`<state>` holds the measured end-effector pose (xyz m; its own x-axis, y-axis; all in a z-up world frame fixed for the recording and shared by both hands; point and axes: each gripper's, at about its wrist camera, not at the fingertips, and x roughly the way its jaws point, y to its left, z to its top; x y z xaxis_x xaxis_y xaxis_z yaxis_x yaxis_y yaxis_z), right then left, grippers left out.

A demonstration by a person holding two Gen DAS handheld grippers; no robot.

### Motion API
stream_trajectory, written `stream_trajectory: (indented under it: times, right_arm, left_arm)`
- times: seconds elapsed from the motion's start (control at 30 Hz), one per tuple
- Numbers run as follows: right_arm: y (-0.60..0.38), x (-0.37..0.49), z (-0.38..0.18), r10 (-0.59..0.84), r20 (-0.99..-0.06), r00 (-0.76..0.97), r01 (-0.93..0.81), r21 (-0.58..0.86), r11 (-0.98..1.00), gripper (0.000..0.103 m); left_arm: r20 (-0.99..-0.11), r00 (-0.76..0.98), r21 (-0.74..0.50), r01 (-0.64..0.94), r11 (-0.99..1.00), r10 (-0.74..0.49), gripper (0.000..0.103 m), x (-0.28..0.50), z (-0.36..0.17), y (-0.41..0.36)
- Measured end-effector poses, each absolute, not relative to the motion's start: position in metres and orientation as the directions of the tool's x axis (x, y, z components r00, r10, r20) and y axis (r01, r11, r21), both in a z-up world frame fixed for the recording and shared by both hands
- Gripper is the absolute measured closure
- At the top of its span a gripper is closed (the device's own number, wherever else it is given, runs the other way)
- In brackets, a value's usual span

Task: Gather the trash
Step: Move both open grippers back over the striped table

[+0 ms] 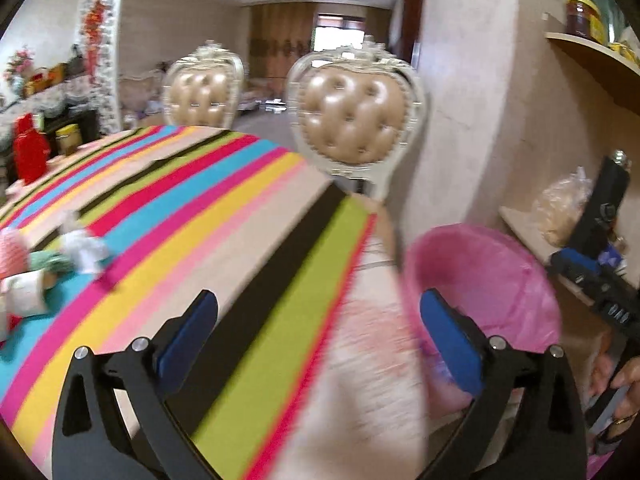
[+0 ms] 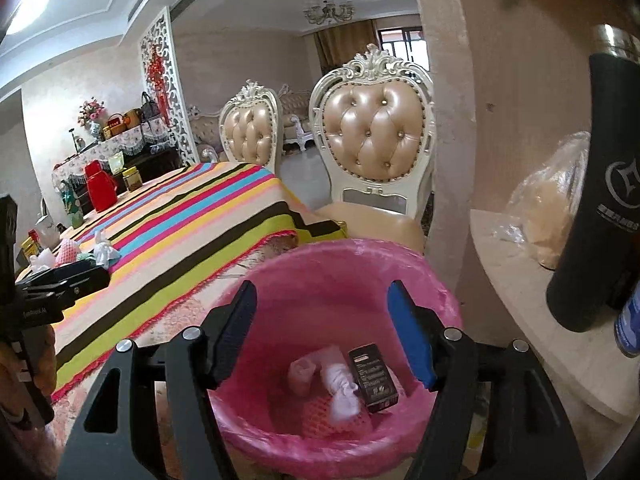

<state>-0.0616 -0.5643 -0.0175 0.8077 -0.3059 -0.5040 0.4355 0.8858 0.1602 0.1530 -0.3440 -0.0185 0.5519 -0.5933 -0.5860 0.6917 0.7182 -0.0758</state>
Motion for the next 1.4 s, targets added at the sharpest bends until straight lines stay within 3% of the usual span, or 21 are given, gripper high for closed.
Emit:
stream_trajectory:
  times: [0.23,0.63,0.9,1.4]
  right_arm:
    - [-0.503,-0.013,-0.023,-0.188,-0.547,0.816,0.298,0.118,0.947,0.034]
    - [-0.353,0.116,-0.034,0.052,-0.62,0.783,-0.041,0.031,0.999,0.031]
    - [-0.279,0.215,-0.043,0.146,-0.671,0.727,-0.196,0.001,0.981,0.03]
    - [-0.187,0.318,-0.052,0.247,-0.704,0.666,-0.413,-0.072,0.908,0.03]
  left_arm:
    - [-0.624,0.657,0.028,0.559,0.828,-0.423,0.005,0.18,-0.035,-0.262]
    - [-0.636,0.744,0.014,0.278,0.96,-0.206,0.005,0.226,-0.04,-0.103]
    - [-0.63,0.776,-0.038,0.007,0.999,-0.029,0.005,0.273,-0.031,-0.007]
    - [-0.611,0.775,0.004,-0.201,0.98,0.162,0.005,0.278,-0.041,0.053]
